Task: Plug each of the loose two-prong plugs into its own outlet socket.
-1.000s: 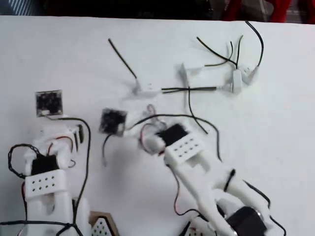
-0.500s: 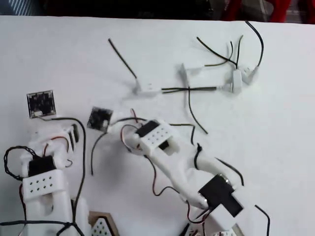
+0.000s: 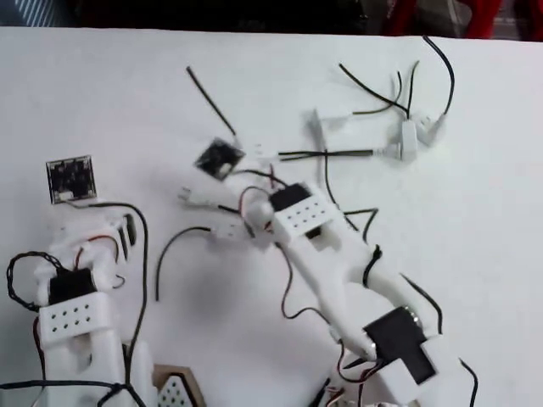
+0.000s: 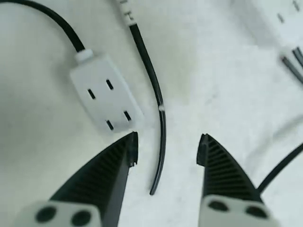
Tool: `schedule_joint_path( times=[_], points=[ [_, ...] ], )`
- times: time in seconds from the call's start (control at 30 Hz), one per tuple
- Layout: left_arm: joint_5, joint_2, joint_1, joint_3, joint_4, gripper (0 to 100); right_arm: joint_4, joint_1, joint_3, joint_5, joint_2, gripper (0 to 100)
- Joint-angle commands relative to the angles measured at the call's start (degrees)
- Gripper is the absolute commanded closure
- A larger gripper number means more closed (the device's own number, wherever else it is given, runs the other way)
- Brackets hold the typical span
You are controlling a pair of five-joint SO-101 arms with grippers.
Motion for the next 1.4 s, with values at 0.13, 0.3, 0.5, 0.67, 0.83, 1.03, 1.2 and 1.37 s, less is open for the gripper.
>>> schedule_joint_path(
  times=[0.13,0.3,0.5,0.67,0.83,1.03,1.2,1.37],
  points=[
    [0.4,-1.4,0.0,-0.4,-1.1,79,4.8,4.4,1.0,-0.3,-1.7,80.8],
    [0.4,-1.4,0.0,-0.4,-1.1,79,1.8,2.9,1.8,-0.7,4.1,80.8],
    [0.3,-1.4,0.0,-0.4,-1.1,79,-1.3,3.0,1.3,-0.8,11.5,85.3],
    [0.3,-1.4,0.0,-0.4,-1.1,79,-0.9,3.8,1.6,-0.8,7.7,96.4],
    [0.3,-1.4,0.0,-0.4,-1.1,79,-0.7,7.2,1.7,-0.7,-4.0,98.1],
    [0.3,-1.4,0.0,-0.4,-1.1,79,5.0,9.8,1.8,-0.7,-18.5,98.1],
    [0.3,-1.4,0.0,-0.4,-1.1,79,5.5,6.6,4.8,-5.4,-21.4,98.0],
    [0.3,-1.4,0.0,-0.4,-1.1,79,-1.5,1.7,8.9,-13.3,-15.5,87.8]
  ],
)
